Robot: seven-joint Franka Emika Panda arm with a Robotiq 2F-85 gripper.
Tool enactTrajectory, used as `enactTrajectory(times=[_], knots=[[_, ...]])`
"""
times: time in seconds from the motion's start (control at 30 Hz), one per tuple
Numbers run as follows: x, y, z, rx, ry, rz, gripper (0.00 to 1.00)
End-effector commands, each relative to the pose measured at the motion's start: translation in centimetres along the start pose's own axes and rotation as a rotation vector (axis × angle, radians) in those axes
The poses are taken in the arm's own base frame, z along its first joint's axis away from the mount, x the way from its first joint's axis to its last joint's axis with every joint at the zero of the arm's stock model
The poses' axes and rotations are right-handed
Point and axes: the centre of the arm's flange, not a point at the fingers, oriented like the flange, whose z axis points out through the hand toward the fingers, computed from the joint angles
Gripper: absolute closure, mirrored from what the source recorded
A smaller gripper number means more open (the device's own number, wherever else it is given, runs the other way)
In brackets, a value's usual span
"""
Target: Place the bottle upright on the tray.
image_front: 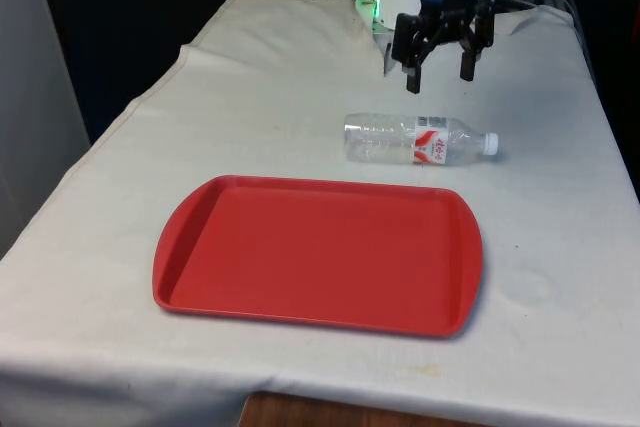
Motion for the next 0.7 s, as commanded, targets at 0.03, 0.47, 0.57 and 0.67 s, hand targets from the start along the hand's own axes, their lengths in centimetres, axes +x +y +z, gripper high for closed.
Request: enactTrajectory(times=[0.03, 0.47, 0.57, 0.67], knots=[[0.0, 0.0, 0.1, 0.001, -0.002, -0.005, 0.00], [-0.3, -0.4, 1.5, 0.006, -0.020, -0.077, 0.00], [-0.4, -0.4, 1.7, 0.008, -0.024, -0.092, 0.00], [-0.4, -0.4, 1.9, 0.010, -0.027, -0.107, 0.00]])
